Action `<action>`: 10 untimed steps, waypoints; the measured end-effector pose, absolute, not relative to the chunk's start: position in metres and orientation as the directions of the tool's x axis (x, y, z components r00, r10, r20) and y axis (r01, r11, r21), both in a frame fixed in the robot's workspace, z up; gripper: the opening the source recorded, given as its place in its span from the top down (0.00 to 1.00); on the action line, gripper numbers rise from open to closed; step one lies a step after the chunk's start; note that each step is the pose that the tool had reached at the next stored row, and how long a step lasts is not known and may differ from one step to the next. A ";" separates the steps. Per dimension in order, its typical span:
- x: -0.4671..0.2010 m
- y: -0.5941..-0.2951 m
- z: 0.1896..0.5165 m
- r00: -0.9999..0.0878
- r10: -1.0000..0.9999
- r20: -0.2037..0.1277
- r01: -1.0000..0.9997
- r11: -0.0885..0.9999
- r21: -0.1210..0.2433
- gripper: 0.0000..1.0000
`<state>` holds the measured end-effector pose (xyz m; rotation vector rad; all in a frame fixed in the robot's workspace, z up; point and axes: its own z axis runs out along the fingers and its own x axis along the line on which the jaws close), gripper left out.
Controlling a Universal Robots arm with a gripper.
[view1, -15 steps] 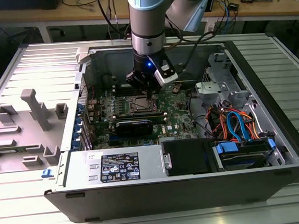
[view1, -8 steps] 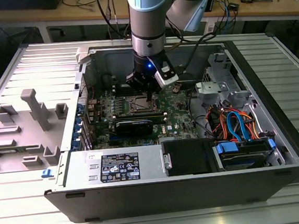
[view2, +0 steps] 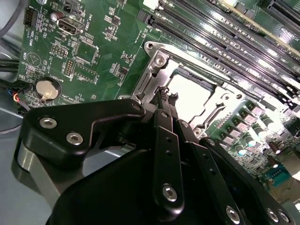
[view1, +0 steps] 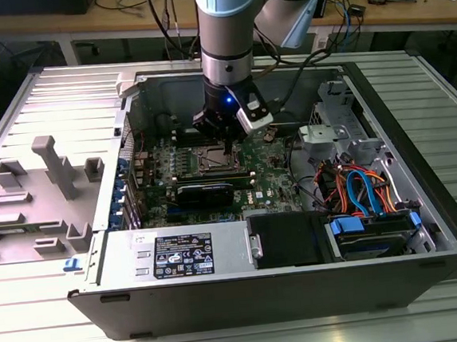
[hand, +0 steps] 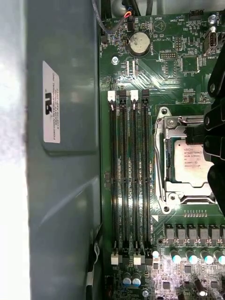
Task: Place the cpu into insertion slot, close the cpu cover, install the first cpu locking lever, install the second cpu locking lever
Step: 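Install the second cpu locking lever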
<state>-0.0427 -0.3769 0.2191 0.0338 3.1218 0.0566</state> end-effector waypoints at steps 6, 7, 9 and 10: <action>-0.043 -0.382 0.219 -1.000 0.022 -0.019 0.022 0.999 0.037 0.89; -0.043 -0.382 0.220 -1.000 0.022 -0.019 0.022 0.999 0.036 0.89; -0.043 -0.382 0.225 -1.000 0.022 -0.018 0.022 0.999 0.036 0.89; -0.043 -0.382 0.226 -1.000 0.022 -0.018 0.022 0.999 0.036 0.89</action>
